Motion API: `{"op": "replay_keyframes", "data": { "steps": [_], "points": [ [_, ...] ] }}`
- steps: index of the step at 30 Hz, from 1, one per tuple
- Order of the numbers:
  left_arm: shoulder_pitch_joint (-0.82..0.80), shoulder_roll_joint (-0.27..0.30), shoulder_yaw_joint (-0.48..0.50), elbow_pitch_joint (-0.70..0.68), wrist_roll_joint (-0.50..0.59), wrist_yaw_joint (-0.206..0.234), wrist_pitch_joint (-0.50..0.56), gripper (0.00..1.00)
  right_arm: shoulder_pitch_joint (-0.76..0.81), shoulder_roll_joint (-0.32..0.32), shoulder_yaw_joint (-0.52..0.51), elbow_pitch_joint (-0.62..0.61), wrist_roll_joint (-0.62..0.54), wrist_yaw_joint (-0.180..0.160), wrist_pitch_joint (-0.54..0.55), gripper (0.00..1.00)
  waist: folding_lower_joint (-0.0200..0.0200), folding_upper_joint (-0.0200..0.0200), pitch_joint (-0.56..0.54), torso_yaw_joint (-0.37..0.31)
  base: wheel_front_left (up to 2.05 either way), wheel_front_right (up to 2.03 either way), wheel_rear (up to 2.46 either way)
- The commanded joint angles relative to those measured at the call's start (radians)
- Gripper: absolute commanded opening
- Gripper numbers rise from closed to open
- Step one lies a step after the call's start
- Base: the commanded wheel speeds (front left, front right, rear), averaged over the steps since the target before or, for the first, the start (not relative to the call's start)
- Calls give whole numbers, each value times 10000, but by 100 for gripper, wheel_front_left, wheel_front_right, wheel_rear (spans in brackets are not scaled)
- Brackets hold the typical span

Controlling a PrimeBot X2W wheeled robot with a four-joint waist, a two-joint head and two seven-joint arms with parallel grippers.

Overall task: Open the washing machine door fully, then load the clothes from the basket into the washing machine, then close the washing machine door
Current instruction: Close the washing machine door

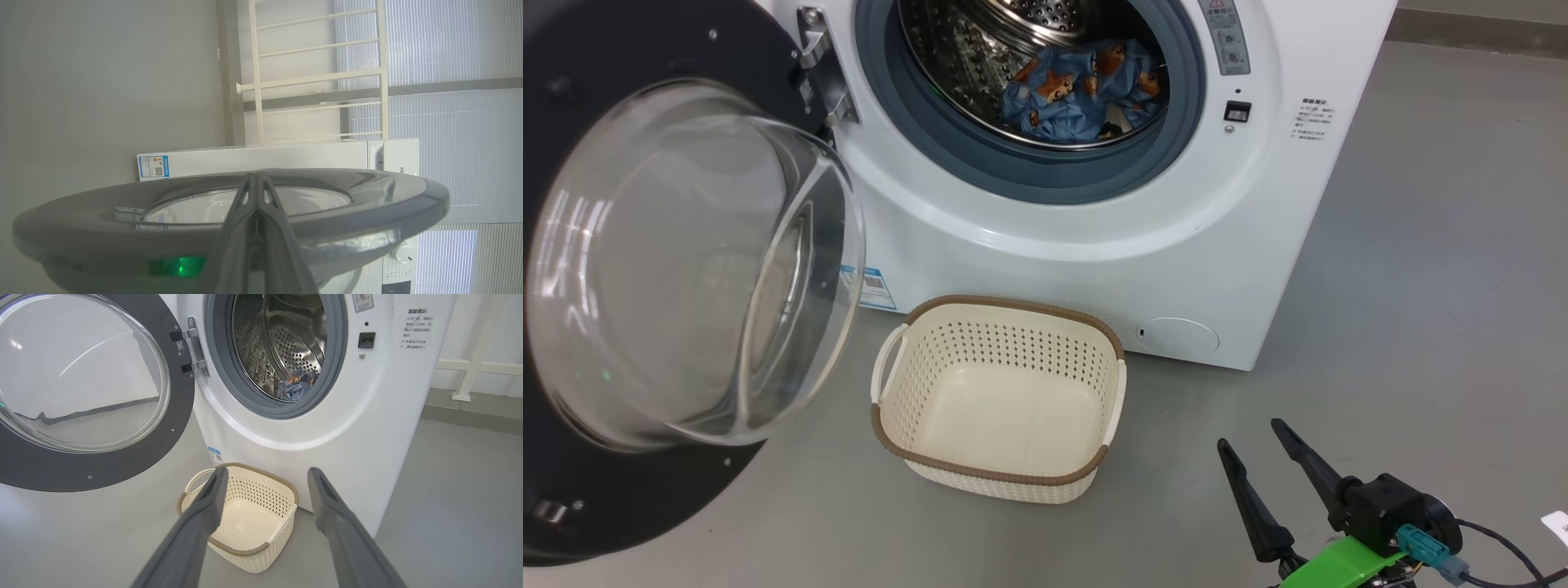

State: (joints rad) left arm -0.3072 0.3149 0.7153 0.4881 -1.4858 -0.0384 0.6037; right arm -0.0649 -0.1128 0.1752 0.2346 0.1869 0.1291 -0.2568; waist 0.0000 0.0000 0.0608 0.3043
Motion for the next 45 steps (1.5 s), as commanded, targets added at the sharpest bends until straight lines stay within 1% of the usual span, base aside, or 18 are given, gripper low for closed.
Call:
{"op": "replay_keyframes", "data": {
  "steps": [1,8,13,17,20,25,30,34,38,42,44,45],
  "points": [
    [55,219,-13,-395,-194,104,357,0,-184,45,201,-179,97,16,-49,100,0,0,-17,14,0,0,0],
    [468,-100,-73,-1305,-758,463,1334,0,-174,40,208,-95,142,16,-49,100,0,0,-28,39,0,0,0],
    [933,-425,-167,-2118,-1237,903,2181,0,-192,70,226,-30,192,16,-49,100,0,0,-46,27,0,0,0],
    [1371,-788,-216,-2819,-1620,1124,2755,0,-198,126,238,-16,220,16,-49,100,0,0,-59,7,0,0,0],
    [1672,-1061,-353,-3309,-1895,1327,3234,0,-205,149,243,-1,234,16,-49,100,0,0,-50,-5,0,0,0],
    [2051,-1528,-636,-4075,-2246,1548,3844,0,-227,181,259,33,254,16,-49,100,0,0,-41,-63,0,0,0],
    [2404,-2084,-936,-4780,-2549,1553,4207,0,-241,200,266,49,279,16,-49,100,0,0,-19,-194,0,0,0],
    [2663,-2458,-1310,-5239,-2883,1400,4298,0,-282,222,290,74,307,16,-49,100,0,0,-14,-387,0,0,0],
    [2787,-2570,-1630,-5432,-3093,1272,4228,0,-304,237,296,84,322,16,-49,100,0,0,-6,-514,0,0,0],
    [3042,-2634,-2472,-5707,-3252,1099,3992,0,-346,267,317,106,343,16,-49,100,0,0,17,-757,0,0,0],
    [3076,-2637,-2630,-5755,-3279,1063,3933,0,-360,274,329,106,346,16,-49,100,0,0,30,-815,0,0,0],
    [3123,-2641,-3013,-5844,-3468,978,3751,0,-373,284,328,107,355,16,-49,100,0,0,51,-916,0,0,0]
  ]
}}
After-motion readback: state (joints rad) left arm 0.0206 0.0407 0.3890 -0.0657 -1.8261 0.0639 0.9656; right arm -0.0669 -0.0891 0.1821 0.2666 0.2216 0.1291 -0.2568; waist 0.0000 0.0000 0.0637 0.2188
